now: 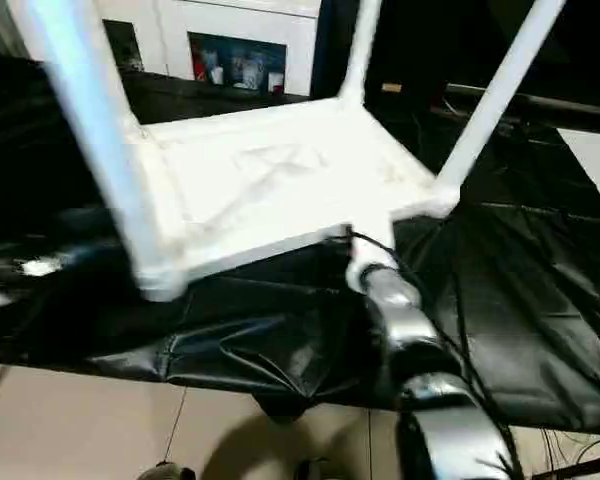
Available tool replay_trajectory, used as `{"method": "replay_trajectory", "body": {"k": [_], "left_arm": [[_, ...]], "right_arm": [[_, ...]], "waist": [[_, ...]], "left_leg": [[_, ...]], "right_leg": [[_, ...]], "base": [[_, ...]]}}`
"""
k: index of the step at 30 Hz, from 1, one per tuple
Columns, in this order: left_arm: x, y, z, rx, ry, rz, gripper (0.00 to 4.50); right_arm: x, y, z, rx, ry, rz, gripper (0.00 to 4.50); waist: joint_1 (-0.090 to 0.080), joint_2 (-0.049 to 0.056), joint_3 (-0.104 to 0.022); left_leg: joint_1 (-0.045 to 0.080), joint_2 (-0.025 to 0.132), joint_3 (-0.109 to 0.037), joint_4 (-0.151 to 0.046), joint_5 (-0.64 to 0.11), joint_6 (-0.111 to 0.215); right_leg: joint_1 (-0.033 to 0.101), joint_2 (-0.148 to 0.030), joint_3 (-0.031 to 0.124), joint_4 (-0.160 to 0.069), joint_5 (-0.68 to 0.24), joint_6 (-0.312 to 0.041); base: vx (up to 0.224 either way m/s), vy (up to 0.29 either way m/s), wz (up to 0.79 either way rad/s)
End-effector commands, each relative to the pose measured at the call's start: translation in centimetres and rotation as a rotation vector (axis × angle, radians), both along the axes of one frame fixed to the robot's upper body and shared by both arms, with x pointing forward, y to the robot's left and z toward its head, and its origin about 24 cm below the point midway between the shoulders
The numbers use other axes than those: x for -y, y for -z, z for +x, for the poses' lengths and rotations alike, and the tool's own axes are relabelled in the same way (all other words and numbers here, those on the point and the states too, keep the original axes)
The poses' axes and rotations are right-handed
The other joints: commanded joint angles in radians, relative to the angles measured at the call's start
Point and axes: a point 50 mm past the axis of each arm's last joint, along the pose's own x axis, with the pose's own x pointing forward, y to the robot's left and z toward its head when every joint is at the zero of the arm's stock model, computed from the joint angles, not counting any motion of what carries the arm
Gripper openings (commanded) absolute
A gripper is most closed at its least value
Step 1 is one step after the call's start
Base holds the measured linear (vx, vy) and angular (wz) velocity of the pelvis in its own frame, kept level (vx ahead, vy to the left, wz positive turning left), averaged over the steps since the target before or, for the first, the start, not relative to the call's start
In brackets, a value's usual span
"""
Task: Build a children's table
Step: Rotate table base
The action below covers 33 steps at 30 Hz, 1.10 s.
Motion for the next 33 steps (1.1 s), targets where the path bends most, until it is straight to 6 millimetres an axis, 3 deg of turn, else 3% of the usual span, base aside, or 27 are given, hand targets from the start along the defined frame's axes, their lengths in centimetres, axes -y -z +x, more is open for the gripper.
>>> {"method": "replay_trajectory", "body": {"k": [1,8,9,12,13,15,16,21,22,24,25,28,33], "left_arm": [[2.2,-0.6,0.4,0.009,0.074,-0.028,3.20],[4.9,0.7,2.3,-0.034,0.057,0.008,3.20],[4.8,0.7,2.4,-0.038,0.051,0.013,3.20],[4.4,0.6,2.5,-0.044,0.046,0.004,3.20],[3.9,0.3,2.2,-0.045,0.047,-0.002,3.20],[3.1,0.1,1.4,-0.068,0.071,0.001,3.20],[2.5,0.0,0.8,-0.092,0.092,0.003,3.20],[1.0,0.2,-0.3,-0.132,0.082,0.078,3.20],[-0.4,0.5,-0.5,-0.135,0.020,0.139,3.20],[-1.6,0.3,-0.1,-0.087,-0.070,0.155,3.20],[-1.9,0.2,0.1,-0.063,-0.101,0.153,3.20],[-1.6,-0.1,1.3,0.022,-0.165,0.133,3.20],[0.1,-0.2,2.8,0.071,-0.156,0.081,3.20]], "right_arm": [[-0.7,-0.9,0.5,0.040,-0.048,0.007,3.29],[-2.0,-1.0,0.4,0.061,-0.147,-0.012,3.29],[-1.9,-0.9,0.3,0.062,-0.145,-0.020,3.29],[-1.7,-0.9,0.3,0.064,-0.139,-0.031,3.29],[-1.2,-0.8,0.3,0.063,-0.126,-0.031,3.29],[-0.6,-0.7,0.2,0.063,-0.113,-0.034,3.29],[-0.2,-0.6,0.1,0.062,-0.103,-0.040,3.29],[0.4,-0.4,-0.1,0.057,-0.087,-0.051,3.29],[0.7,-0.2,-0.1,0.054,-0.071,-0.059,3.29],[0.8,-0.3,-0.1,0.055,-0.062,-0.059,3.29],[0.8,-0.3,-0.1,0.055,-0.061,-0.059,3.29],[0.7,-0.4,0.1,0.058,-0.061,-0.058,3.29],[0.1,-0.9,0.5,0.068,-0.068,-0.058,3.29]], "waist": [[-0.004,0.017,-0.065],[-0.007,0.015,-0.064],[-0.006,0.022,-0.065],[-0.010,0.019,-0.065],[-0.009,0.027,-0.066],[-0.013,0.025,-0.065],[-0.014,0.030,-0.066],[-0.020,0.033,-0.062],[-0.020,0.033,-0.060],[-0.022,0.028,-0.058],[-0.024,0.031,-0.058],[-0.021,0.028,-0.058],[-0.015,0.025,-0.063]], "left_leg": [[0.014,0.011,-0.003,-0.071,-0.204,-0.005],[0.012,0.011,-0.003,-0.071,-0.203,0.002],[0.011,0.010,-0.005,-0.070,-0.198,0.000],[0.010,0.008,-0.005,-0.069,-0.194,-0.001],[0.012,0.009,-0.005,-0.069,-0.195,-0.003],[0.010,0.009,-0.006,-0.070,-0.199,-0.002],[0.012,0.008,-0.005,-0.070,-0.202,-0.004],[0.015,0.010,-0.004,-0.072,-0.226,-0.002],[0.015,0.010,-0.005,-0.073,-0.235,-0.002],[0.014,0.010,-0.006,-0.074,-0.246,-0.003],[0.015,0.008,-0.006,-0.073,-0.253,-0.007],[0.019,0.010,-0.006,-0.074,-0.259,-0.010],[0.013,0.011,-0.005,-0.072,-0.213,-0.002]], "right_leg": [[0.059,-0.050,0.045,-0.066,-0.182,-0.191],[0.057,-0.050,0.044,-0.073,-0.212,-0.178],[0.059,-0.052,0.044,-0.071,-0.209,-0.177],[0.061,-0.050,0.044,-0.070,-0.195,-0.183],[0.060,-0.050,0.044,-0.069,-0.185,-0.189],[0.061,-0.048,0.042,-0.066,-0.171,-0.197],[0.060,-0.047,0.042,-0.067,-0.167,-0.200],[0.057,-0.044,0.042,-0.070,-0.168,-0.214],[0.056,-0.046,0.042,-0.071,-0.181,-0.212],[0.057,-0.046,0.042,-0.078,-0.215,-0.200],[0.055,-0.045,0.043,-0.079,-0.232,-0.194],[0.053,-0.048,0.044,-0.081,-0.249,-0.188],[0.058,-0.051,0.045,-0.069,-0.183,-0.205]], "base": [[0.000,0.000,0.00],[0.000,0.000,0.00],[0.000,0.000,0.00],[0.000,0.000,0.00],[0.000,0.000,0.00],[0.000,0.000,0.00],[0.000,0.000,0.00],[0.000,0.000,0.00],[0.000,0.000,0.00],[0.000,0.000,0.00],[0.000,0.000,0.00],[0.000,0.000,0.00],[0.000,0.000,0.00]]}}
